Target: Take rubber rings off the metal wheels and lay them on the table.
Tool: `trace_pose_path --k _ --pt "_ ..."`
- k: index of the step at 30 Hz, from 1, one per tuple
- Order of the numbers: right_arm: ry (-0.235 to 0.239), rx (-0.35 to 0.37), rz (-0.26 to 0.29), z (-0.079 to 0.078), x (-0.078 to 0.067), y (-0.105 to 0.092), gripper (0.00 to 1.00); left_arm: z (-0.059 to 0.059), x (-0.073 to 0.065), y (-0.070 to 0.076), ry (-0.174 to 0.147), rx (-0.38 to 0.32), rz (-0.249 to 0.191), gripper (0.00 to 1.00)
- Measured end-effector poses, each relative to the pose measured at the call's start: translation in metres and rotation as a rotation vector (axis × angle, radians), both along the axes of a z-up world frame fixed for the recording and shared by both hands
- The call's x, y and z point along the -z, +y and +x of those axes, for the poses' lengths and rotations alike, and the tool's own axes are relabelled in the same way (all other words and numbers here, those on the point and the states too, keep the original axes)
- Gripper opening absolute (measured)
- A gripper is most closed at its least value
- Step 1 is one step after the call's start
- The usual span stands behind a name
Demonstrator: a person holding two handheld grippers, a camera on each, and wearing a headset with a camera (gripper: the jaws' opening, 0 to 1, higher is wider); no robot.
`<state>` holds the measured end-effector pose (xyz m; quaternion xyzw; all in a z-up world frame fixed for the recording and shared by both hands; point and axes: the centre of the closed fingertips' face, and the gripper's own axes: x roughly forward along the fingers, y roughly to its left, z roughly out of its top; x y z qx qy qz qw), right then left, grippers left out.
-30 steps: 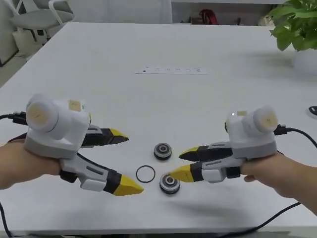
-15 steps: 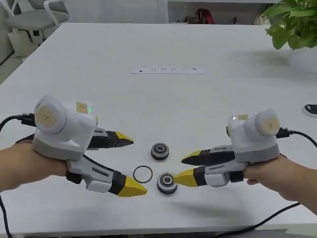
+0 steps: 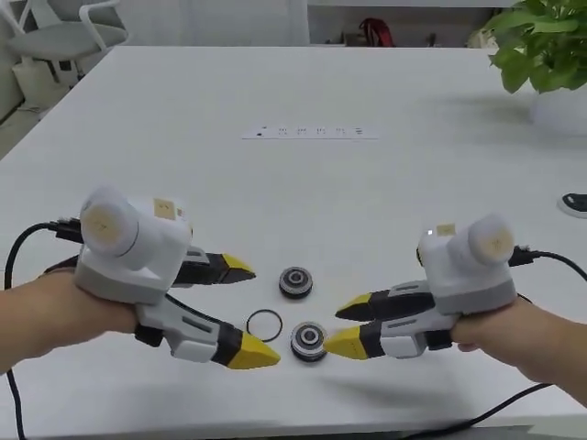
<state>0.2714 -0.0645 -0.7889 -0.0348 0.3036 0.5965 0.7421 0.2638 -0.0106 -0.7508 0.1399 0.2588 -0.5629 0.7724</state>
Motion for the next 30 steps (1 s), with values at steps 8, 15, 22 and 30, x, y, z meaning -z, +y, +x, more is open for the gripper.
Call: trace_pose_path --k 8,15,22,30 --pt "0.004 -0.012 -0.017 -0.004 0.008 -0.001 0.27 0.0 0.003 -0.004 0.015 0.006 0.0 0.67" --pt "0.0 -0.018 -0.023 -0.006 0.011 0.0 0.24 0.003 0.006 -0.005 0.028 -0.007 -0.01 0.63" --pt "0.0 -0.036 -0.035 -0.011 0.018 0.005 0.22 0.004 0.012 -0.009 0.038 -0.002 -0.002 0.6" --pt "-0.009 -0.036 -0.037 -0.009 0.02 0.008 0.19 0.002 0.015 -0.015 0.05 0.003 0.0 0.56"
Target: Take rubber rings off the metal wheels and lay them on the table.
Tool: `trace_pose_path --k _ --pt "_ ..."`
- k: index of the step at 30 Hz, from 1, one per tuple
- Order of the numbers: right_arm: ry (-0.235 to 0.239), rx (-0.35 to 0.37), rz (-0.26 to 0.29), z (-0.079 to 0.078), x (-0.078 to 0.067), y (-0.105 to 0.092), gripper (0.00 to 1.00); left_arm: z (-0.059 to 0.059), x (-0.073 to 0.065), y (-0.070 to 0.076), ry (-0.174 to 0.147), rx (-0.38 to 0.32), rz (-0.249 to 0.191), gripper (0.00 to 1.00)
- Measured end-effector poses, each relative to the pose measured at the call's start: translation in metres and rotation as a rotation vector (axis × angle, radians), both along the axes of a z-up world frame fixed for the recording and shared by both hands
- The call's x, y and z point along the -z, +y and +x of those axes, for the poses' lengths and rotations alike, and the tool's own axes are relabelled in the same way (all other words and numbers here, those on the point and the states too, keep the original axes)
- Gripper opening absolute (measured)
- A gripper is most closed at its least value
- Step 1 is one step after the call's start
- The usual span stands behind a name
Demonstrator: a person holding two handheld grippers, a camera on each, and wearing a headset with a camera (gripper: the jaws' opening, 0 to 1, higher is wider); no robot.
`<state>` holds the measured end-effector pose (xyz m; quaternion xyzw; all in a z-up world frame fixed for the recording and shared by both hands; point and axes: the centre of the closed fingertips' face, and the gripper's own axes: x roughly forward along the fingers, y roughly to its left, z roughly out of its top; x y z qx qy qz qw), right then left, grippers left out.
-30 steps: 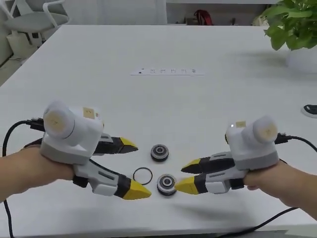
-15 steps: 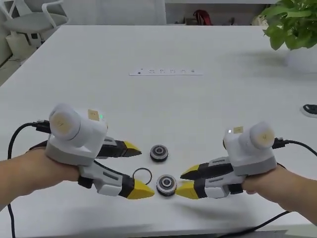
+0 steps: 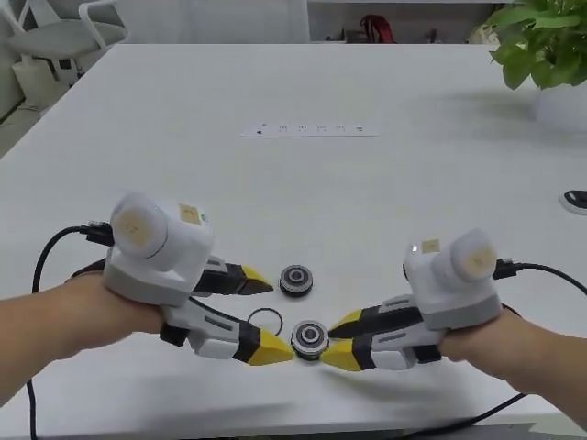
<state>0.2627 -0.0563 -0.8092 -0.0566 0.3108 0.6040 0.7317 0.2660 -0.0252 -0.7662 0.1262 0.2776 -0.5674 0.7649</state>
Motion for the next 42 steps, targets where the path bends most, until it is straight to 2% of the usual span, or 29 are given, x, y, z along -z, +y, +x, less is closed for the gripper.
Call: trace_pose_path --k 25,30,42 --pt "-0.018 0.001 -0.007 0.0 0.002 -0.003 0.1 -0.003 0.012 -0.015 0.02 0.023 0.011 0.42" --pt "-0.019 0.004 -0.007 0.001 0.002 -0.004 0.09 -0.003 0.013 -0.02 0.033 0.018 0.003 0.39" --pt "-0.013 0.011 0.0 0.0 0.002 -0.004 0.09 -0.006 0.02 -0.026 0.031 0.035 0.025 0.33"
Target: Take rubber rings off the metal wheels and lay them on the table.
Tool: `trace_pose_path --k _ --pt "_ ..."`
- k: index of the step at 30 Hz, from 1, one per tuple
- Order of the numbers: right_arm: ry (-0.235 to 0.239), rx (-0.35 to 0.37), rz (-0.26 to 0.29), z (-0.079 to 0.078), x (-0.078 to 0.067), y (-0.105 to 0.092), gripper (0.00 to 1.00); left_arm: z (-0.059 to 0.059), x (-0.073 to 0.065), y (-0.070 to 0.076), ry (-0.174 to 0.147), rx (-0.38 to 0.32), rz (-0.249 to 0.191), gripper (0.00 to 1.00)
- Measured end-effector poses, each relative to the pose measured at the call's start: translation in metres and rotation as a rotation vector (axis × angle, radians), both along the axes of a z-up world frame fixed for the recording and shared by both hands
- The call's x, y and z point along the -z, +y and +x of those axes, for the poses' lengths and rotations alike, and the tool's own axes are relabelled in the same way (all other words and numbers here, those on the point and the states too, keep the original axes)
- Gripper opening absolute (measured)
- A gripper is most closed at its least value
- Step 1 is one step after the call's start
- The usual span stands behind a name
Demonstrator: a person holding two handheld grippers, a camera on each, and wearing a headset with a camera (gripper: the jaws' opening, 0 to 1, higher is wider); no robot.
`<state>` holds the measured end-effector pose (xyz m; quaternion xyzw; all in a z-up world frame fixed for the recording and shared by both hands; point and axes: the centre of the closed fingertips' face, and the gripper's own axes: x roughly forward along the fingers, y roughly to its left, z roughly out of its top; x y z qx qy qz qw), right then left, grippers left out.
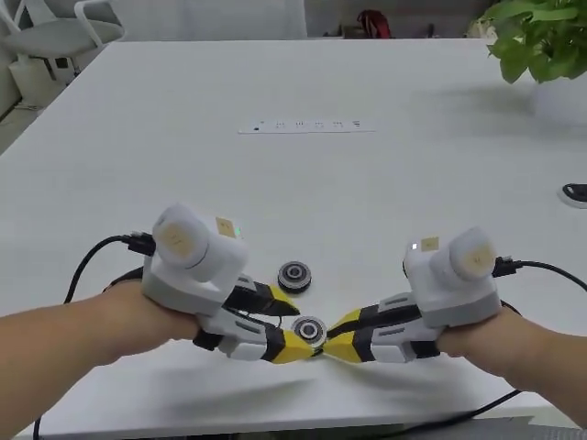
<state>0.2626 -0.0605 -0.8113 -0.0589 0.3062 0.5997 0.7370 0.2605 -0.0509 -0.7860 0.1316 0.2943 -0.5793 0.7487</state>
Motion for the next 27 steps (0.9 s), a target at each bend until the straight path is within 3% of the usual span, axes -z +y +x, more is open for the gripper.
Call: trace_pose_path --k 18,26,27 --pt "0.005 0.004 0.005 0.0013 0.0007 -0.0003 0.07 0.0058 0.0063 -0.0011 -0.014 -0.011 0.029 0.21" --pt "0.005 0.006 0.005 0.0023 0.0013 -0.0004 0.06 0.0049 0.0081 -0.0022 -0.063 0.01 0.049 0.17" --pt "0.004 0.007 0.004 0.0026 0.0014 -0.0004 0.06 0.0053 0.0083 -0.0026 -0.09 0.025 0.06 0.17"
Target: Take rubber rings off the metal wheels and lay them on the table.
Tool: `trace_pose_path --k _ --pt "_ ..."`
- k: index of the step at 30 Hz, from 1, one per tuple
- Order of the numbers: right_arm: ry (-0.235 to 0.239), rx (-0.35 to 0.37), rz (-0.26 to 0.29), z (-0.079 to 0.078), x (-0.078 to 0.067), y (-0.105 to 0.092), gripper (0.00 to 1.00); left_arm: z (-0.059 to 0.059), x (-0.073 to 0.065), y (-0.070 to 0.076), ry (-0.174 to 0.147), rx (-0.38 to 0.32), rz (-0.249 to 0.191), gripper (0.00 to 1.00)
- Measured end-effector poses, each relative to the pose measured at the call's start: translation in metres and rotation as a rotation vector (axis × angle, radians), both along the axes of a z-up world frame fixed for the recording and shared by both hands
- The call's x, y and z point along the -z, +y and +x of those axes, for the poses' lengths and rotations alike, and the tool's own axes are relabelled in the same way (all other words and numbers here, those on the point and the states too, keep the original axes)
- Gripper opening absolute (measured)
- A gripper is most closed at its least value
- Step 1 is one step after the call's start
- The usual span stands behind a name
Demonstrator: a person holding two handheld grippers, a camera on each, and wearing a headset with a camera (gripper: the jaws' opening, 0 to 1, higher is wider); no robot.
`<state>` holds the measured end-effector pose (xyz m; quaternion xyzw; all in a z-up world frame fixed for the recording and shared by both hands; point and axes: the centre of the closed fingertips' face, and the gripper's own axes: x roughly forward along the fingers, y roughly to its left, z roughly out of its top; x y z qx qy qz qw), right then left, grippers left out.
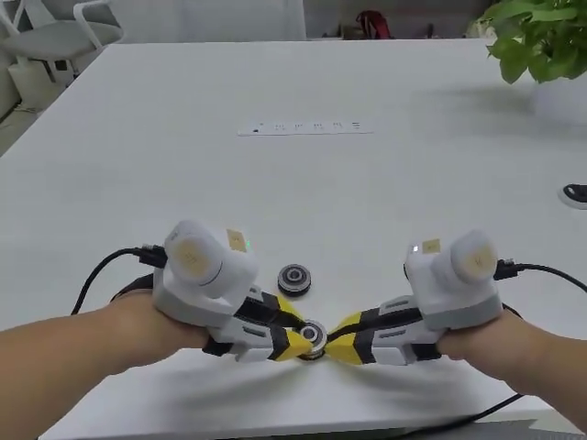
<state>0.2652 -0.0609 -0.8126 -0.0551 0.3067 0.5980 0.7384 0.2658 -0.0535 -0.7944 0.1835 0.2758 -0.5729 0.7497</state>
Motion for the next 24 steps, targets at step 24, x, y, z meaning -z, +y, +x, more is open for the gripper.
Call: trace_pose_path --k 24 --pt "0.058 0.048 0.021 0.0015 0.0004 -0.0008 0.0 0.0011 0.0014 0.0004 -0.046 -0.004 0.022 0.13"
